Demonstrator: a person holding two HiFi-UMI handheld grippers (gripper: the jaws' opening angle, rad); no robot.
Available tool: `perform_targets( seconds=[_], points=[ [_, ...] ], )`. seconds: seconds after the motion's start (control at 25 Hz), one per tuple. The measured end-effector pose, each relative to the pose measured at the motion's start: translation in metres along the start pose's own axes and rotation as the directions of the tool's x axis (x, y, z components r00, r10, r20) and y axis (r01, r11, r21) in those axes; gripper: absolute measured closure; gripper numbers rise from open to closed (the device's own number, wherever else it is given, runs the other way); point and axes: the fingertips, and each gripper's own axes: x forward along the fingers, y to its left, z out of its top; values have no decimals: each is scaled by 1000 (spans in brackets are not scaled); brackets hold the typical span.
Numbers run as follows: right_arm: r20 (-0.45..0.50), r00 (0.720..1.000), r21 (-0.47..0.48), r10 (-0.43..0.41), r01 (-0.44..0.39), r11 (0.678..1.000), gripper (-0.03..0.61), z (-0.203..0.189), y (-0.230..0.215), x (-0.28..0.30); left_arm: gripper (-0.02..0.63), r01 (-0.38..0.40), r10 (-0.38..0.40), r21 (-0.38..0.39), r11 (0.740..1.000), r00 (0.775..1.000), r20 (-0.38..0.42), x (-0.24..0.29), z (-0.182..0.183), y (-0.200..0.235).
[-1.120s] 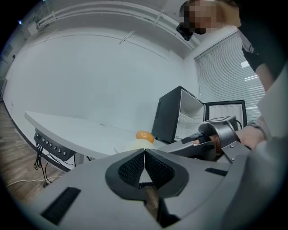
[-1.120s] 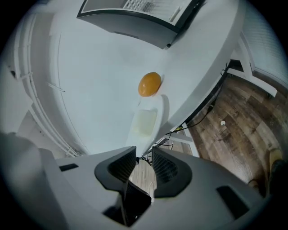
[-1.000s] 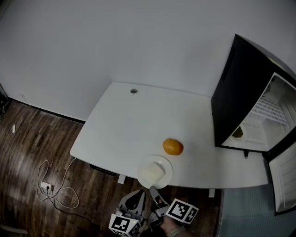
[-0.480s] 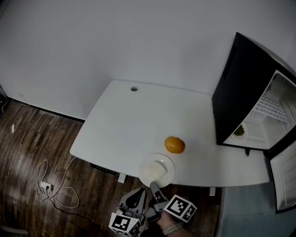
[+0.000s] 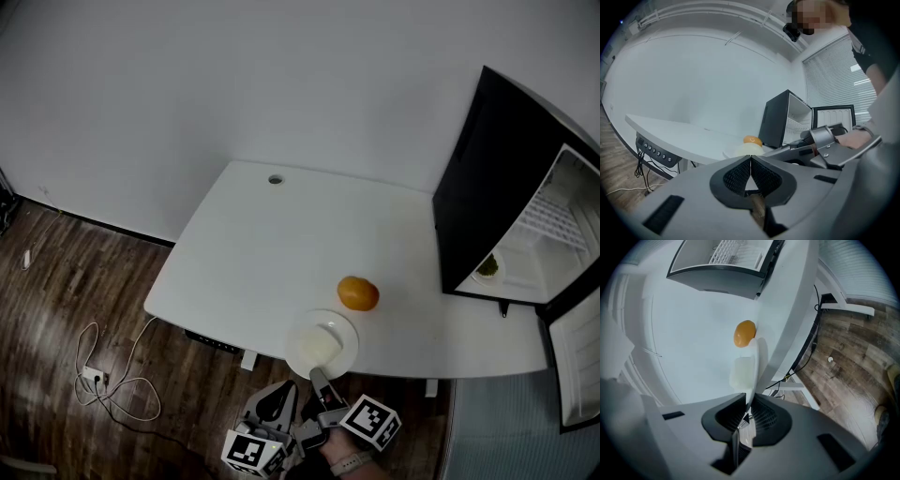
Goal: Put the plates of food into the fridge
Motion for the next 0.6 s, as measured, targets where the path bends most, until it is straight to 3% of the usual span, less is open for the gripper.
perform_targets(
  seconds=[0.16, 0.6],
  points=[
    [-1, 1000, -29, 12, -12, 1000, 560, 3, 3, -2, 604, -5, 5, 3, 1000, 1000, -13, 2, 2, 0],
    [5, 1000, 58, 18, -18, 998, 561, 15, -1, -14, 604, 38, -38, 5, 999, 999, -18, 13, 5, -13]
  ],
)
